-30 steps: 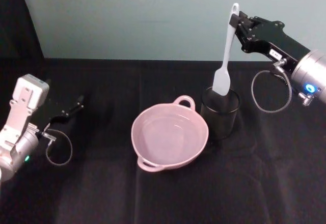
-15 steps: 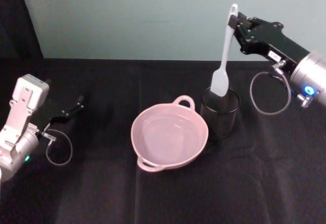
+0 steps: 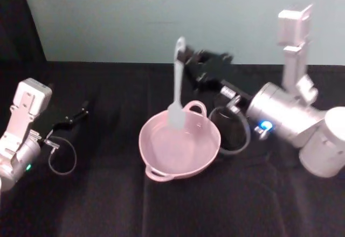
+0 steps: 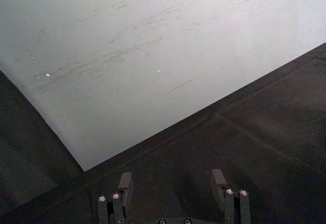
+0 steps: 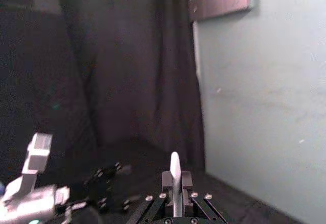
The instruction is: Use the one hand to pick up the spoon and stir the clear water in the bowl.
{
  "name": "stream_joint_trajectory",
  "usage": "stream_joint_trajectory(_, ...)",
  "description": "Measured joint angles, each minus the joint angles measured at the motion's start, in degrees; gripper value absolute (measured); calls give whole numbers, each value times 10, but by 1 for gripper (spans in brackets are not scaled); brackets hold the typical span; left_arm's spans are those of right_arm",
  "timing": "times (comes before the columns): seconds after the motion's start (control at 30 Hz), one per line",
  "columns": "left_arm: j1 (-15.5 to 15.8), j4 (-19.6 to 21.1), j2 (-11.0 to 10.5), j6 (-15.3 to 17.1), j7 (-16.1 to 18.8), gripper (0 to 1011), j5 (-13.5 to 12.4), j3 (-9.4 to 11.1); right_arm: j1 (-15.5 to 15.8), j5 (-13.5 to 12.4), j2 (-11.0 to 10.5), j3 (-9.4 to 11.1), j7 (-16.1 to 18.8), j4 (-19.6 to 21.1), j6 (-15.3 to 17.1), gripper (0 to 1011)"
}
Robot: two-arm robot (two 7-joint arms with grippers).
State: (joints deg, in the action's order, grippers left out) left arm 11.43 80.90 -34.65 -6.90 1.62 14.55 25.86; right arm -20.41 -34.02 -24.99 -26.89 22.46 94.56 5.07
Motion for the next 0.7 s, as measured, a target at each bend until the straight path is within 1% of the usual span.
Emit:
stream_joint_trajectory(0.07, 0, 0, 0, 0, 0, 1011, 0, 0, 4, 10, 13, -17, 8, -19, -5, 104)
stream_joint_trajectory(0.2, 0, 0, 0, 0, 0, 1011, 0, 0, 13, 20, 27, -29, 15, -42, -14, 104)
stream_joint_trajectory(0.37, 0, 0, 0, 0, 0, 1011, 0, 0, 27, 24, 38, -31, 22, -58, -25, 104)
stream_joint_trajectory(0.47, 0, 0, 0, 0, 0, 1011, 0, 0, 30, 24, 42, -31, 24, -62, -27, 105)
stream_joint_trajectory(0.6, 0, 0, 0, 0, 0, 1011, 0, 0, 28, 28, 51, -30, 28, -73, -31, 104)
stream_joint_trajectory(0.7, 0, 0, 0, 0, 0, 1011, 0, 0, 20, 30, 60, -29, 31, -88, -37, 104)
